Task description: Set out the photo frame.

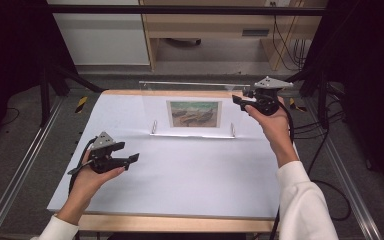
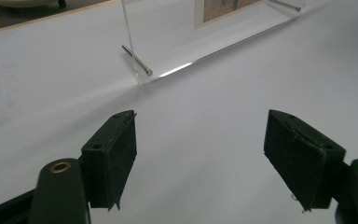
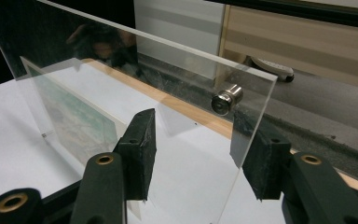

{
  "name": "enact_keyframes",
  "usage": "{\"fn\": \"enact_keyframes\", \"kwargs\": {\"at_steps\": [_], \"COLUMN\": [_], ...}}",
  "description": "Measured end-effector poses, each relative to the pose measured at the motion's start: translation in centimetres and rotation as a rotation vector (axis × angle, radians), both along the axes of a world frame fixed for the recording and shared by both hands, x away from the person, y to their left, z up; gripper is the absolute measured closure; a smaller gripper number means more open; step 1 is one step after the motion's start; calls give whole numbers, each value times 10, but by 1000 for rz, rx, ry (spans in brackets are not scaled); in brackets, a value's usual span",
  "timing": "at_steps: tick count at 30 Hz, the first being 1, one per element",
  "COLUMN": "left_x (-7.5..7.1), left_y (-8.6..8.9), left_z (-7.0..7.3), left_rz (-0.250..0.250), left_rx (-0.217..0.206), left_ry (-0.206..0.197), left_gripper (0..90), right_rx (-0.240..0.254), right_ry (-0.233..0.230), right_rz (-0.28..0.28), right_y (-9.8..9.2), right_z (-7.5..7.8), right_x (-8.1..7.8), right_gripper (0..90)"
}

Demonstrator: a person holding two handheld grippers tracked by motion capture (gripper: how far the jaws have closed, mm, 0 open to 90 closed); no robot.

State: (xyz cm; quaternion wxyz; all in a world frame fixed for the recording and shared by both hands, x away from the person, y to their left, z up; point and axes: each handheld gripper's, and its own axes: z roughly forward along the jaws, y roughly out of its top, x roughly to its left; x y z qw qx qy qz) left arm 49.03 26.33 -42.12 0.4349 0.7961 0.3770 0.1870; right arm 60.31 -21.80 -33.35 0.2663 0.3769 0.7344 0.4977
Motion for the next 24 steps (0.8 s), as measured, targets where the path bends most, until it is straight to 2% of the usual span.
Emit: {"fn": "enact_keyframes", "kwargs": {"at_steps": [6,24], "left_x": [0,0], "left_y": [0,7], "left_z": [-5,-8], "left_rz": [-8,-1], "left_rx": [20,24], "left_ry": [9,19], "left_gripper": [252,252], "right_rx": [7,6], "right_ry": [10,34], "right_rz": [-14,-62], "right_y": [2,9], "right_z": [0,1], "right_x": [4,11], "right_gripper": [490,427]}}
